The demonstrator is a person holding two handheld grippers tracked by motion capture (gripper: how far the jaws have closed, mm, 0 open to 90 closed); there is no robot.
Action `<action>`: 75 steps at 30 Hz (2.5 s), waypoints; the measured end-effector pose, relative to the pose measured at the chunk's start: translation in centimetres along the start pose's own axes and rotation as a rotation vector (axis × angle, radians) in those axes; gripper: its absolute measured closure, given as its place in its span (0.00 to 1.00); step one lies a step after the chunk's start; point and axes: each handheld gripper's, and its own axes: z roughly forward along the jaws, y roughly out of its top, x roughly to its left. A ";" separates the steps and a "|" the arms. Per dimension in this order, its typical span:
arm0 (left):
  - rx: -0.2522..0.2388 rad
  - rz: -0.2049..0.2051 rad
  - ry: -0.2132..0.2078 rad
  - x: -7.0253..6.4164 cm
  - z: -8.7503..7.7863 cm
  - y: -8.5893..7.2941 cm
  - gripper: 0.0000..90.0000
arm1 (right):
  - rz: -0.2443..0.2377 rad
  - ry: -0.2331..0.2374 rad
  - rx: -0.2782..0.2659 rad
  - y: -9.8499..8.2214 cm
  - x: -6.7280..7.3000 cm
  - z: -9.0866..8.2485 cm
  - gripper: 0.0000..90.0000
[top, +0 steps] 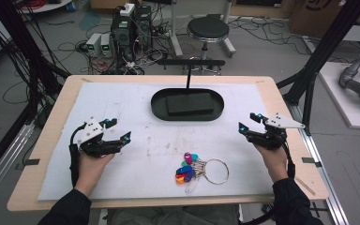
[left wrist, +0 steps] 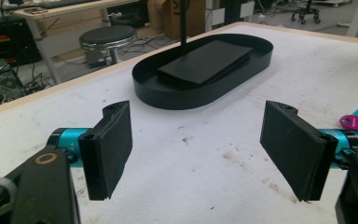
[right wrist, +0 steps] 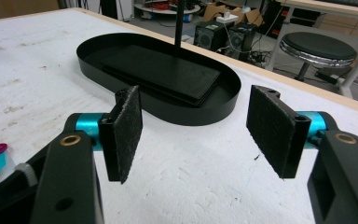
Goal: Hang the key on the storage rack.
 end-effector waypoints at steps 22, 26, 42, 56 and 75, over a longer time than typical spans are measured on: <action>0.022 -0.008 -0.020 -0.9 1.7 0.4 0.28 | 0.033 0.106 0.148 -1.8 3.8 -1.4 0.50; 0.027 -0.002 -0.023 -1.1 1.9 0.4 0.28 | 0.046 0.121 0.235 -2.4 4.9 -1.7 0.52; 0.033 -0.003 -0.005 -1.2 2.0 0.3 0.29 | 0.027 0.164 0.384 -4.4 8.0 -0.6 0.74; 0.038 -0.004 -0.003 -1.2 1.9 0.1 0.29 | -0.058 0.180 0.440 -5.0 8.8 0.2 0.96; 0.044 0.010 0.001 -1.4 1.9 -0.1 0.29 | 0.030 0.098 0.270 -2.3 6.2 0.4 0.98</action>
